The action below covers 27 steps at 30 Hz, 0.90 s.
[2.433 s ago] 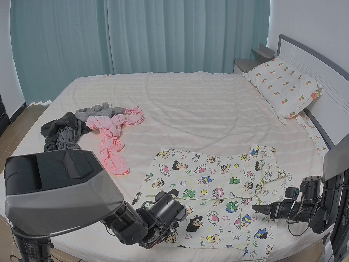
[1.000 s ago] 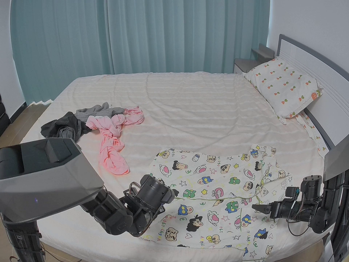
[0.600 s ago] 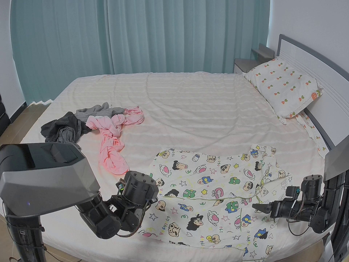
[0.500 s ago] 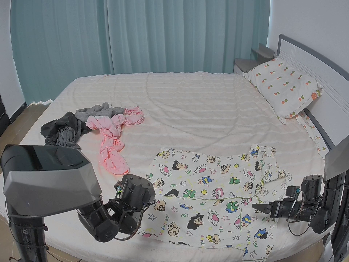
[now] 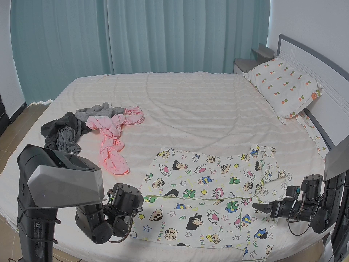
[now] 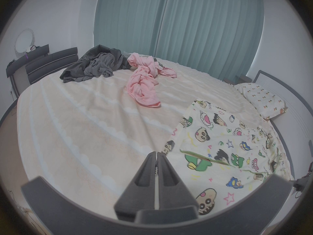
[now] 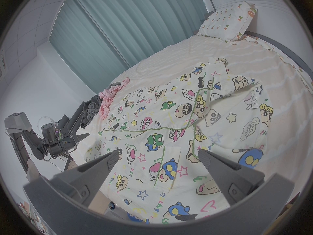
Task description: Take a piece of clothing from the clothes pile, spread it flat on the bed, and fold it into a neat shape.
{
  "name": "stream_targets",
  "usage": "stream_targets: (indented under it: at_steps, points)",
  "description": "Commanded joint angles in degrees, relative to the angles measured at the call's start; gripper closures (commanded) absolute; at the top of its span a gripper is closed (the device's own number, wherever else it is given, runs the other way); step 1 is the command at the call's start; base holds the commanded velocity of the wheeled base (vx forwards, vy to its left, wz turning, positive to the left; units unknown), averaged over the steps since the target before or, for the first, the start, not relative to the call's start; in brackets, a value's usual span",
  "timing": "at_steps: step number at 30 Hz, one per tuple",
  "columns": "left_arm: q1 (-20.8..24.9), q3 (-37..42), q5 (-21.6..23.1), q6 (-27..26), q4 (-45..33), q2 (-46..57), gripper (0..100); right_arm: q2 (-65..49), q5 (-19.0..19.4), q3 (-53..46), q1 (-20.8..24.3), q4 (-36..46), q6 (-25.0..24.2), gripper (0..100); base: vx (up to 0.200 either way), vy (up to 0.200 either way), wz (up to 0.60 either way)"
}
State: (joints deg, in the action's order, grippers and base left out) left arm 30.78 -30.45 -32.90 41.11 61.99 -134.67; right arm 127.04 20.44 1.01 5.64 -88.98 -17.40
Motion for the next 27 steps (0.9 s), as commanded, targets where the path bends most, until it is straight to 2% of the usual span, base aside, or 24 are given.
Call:
stream_targets:
  at_steps: [1,4,5,11,12,17,18,19,22,24,27]
  points:
    - [-1.43,-0.49,0.47,-0.15,-0.03,-0.59,100,-0.21,0.03,-0.31,-0.02,-0.58,-0.09,0,0.000,0.000,0.00]
    - [-2.39,-0.57,2.14,-0.06,-0.03,-0.42,100,-0.39,0.03,-0.13,-0.28,-0.58,-0.09,0,0.000,0.000,0.00]
    - [-2.83,-0.49,3.20,-0.06,-0.03,-0.33,0,-0.65,0.03,-0.05,-0.55,-0.49,-0.09,0,0.000,0.000,0.00]
    - [-3.97,0.75,9.17,3.37,1.91,1.87,0,-1.79,-0.14,1.01,-2.48,-0.58,-0.01,0,0.000,0.000,0.00]
    - [-4.41,1.98,12.86,5.74,2.96,3.89,0,-2.23,-0.23,2.50,-4.15,-0.49,-0.01,0,0.000,0.000,0.00]
    - [-7.40,5.05,23.23,12.24,3.23,10.66,0,-2.15,-0.32,8.92,-9.60,0.65,0.08,0,0.000,0.000,0.00]
    - [-8.11,6.28,26.57,14.70,3.23,12.68,0,-1.79,-0.40,12.44,-11.45,3.02,0.08,0,0.000,0.000,0.00]
    - [-8.28,6.81,27.98,15.49,3.23,13.47,0,-1.79,-0.49,14.19,-12.15,4.60,0.08,0,0.000,0.000,0.00]
    - [-8.81,8.74,33.61,20.15,3.31,16.81,0,-2.15,-3.13,23.33,-14.17,17.26,-0.09,0,0.000,0.000,0.00]
    - [-8.81,8.66,34.40,23.41,3.31,17.60,0,-1.79,-5.24,28.26,-13.99,22.27,-1.15,0,0.000,0.000,0.00]
    - [-8.81,9.01,35.19,26.22,3.31,18.65,0,-0.65,-7.79,35.11,-12.50,26.93,-5.72,0,0.000,0.000,0.00]
